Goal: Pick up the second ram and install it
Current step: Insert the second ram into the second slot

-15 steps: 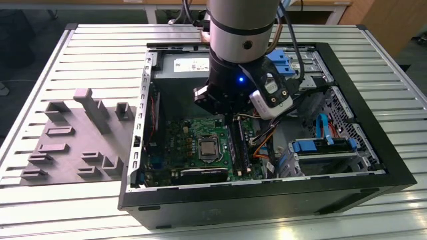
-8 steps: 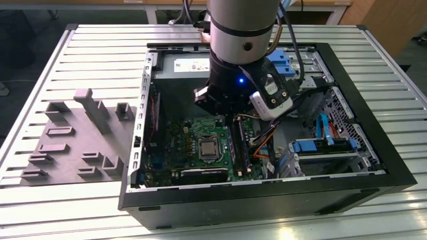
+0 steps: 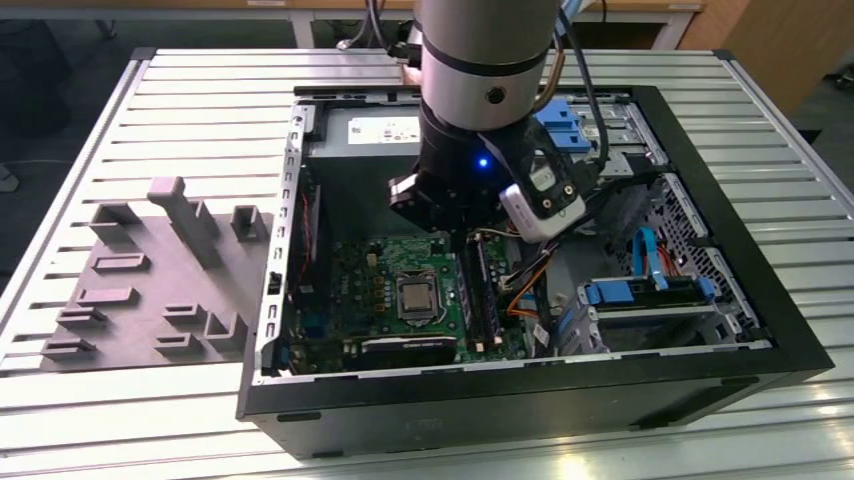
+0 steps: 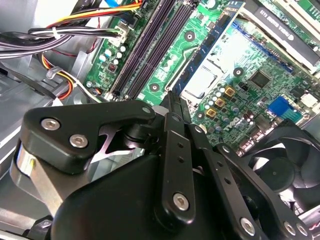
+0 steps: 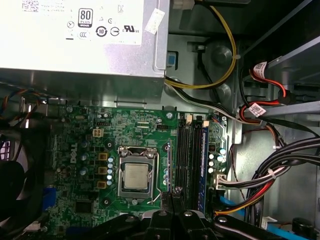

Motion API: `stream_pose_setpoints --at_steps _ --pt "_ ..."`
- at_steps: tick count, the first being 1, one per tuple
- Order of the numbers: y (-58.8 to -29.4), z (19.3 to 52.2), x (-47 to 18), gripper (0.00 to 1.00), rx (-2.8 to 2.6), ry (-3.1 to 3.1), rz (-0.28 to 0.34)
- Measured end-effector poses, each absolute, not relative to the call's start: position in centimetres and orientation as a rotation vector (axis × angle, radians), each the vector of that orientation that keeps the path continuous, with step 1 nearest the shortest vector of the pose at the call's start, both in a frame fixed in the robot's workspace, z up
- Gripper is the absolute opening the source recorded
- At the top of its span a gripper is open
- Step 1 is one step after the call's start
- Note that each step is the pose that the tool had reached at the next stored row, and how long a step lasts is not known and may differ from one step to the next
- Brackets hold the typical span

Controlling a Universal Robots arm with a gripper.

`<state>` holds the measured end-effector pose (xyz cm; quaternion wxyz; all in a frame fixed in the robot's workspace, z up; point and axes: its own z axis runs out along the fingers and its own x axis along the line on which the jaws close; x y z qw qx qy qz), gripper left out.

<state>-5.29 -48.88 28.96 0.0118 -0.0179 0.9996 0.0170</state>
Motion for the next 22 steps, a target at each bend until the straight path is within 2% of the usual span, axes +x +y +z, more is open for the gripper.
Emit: stream_pose_setpoints --at_steps 22 --pt "-48.88 28.41 -5.17 0.12 -0.05 3.117 0.053"
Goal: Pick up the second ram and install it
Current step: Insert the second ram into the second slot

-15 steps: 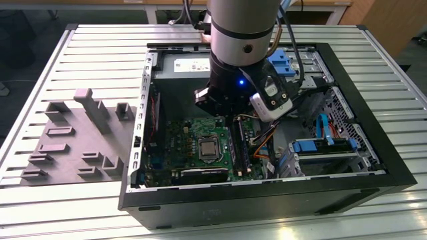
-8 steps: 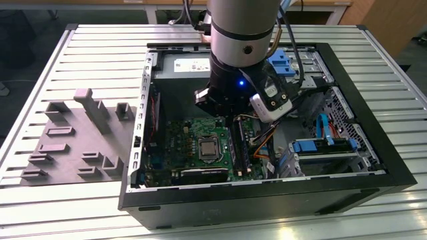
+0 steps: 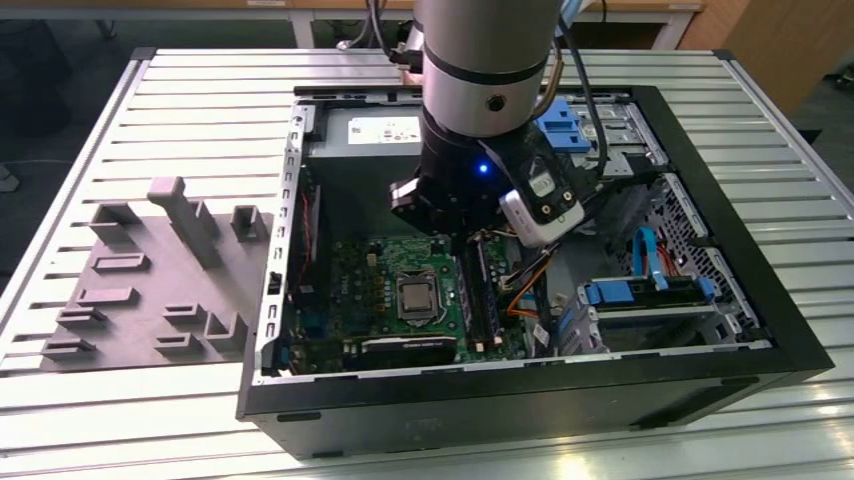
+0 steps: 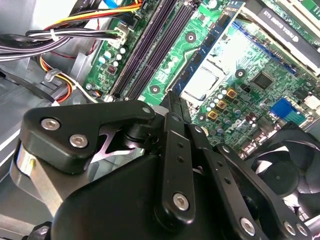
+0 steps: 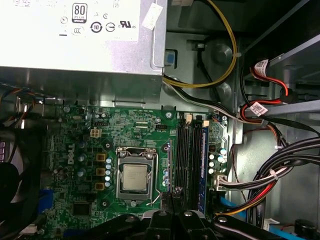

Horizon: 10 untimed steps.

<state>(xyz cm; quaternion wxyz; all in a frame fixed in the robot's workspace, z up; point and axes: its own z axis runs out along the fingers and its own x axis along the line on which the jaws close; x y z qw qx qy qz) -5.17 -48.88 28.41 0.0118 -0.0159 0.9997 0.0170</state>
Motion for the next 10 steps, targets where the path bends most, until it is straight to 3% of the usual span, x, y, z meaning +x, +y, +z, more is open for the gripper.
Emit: stream_pose_setpoints --at_steps 10 --pt "-48.88 28.14 -5.02 0.12 -0.043 3.117 0.053"
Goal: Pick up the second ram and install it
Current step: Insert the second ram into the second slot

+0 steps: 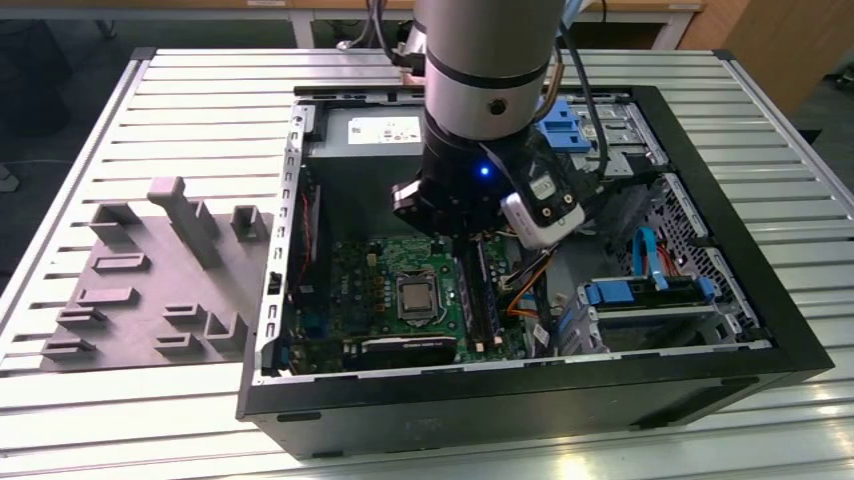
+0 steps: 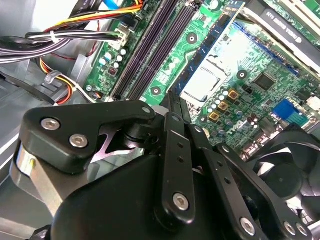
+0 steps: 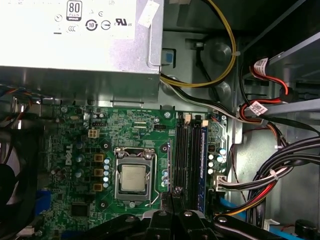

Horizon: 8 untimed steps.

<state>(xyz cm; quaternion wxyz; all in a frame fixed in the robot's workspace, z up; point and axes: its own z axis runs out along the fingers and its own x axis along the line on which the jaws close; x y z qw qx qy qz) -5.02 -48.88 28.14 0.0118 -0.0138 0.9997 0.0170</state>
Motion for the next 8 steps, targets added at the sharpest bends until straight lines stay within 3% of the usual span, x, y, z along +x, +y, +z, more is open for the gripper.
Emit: stream_pose_setpoints --at_steps 8 --pt "-48.88 27.94 -4.86 0.12 -0.038 3.117 0.053"
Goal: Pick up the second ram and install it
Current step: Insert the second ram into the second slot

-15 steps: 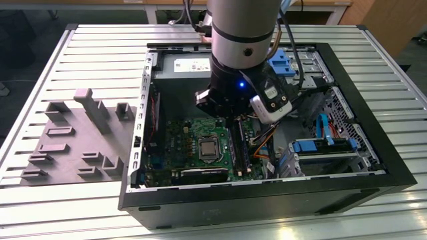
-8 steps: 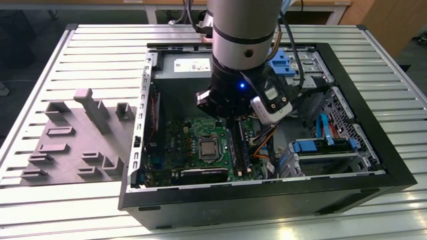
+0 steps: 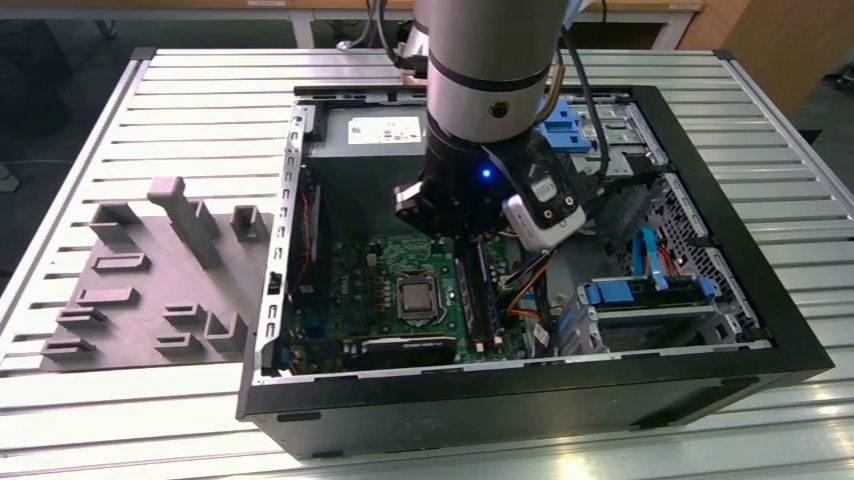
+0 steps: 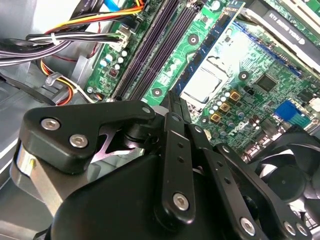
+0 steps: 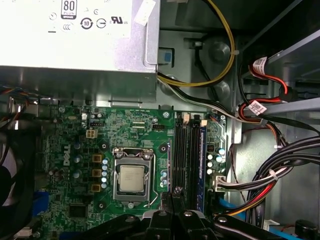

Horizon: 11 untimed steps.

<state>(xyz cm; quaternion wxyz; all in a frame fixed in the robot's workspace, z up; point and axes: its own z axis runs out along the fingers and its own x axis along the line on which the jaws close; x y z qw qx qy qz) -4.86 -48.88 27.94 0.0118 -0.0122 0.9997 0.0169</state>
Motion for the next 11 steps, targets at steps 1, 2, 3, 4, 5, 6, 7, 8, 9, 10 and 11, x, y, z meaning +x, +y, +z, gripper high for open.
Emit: stream_pose_setpoints --at_steps 1,2,3,4,5,6,7,8,9,10,11 --pt "-48.88 27.92 -4.84 0.12 -0.037 3.117 0.053" --pt "-48.88 27.89 -4.82 0.12 -0.037 3.117 0.053" --pt "-48.88 27.88 -4.81 0.12 -0.036 3.117 0.053" --pt "-48.88 27.86 -4.79 0.12 -0.035 3.117 0.053" --pt "-48.88 27.84 -4.77 0.12 -0.034 3.117 0.053" --pt "-48.88 27.82 -4.75 0.12 -0.034 3.117 0.053" --pt "-48.88 27.78 -4.73 0.12 -0.033 3.117 0.053" --pt "-48.88 27.76 -4.72 0.12 -0.032 3.117 0.053" --pt "-48.88 27.74 -4.7 0.12 -0.031 3.117 0.053" --pt "-48.88 27.72 -4.69 0.12 -0.031 3.117 0.053" --pt "-48.88 27.71 -4.67 0.12 -0.03 3.117 0.053"
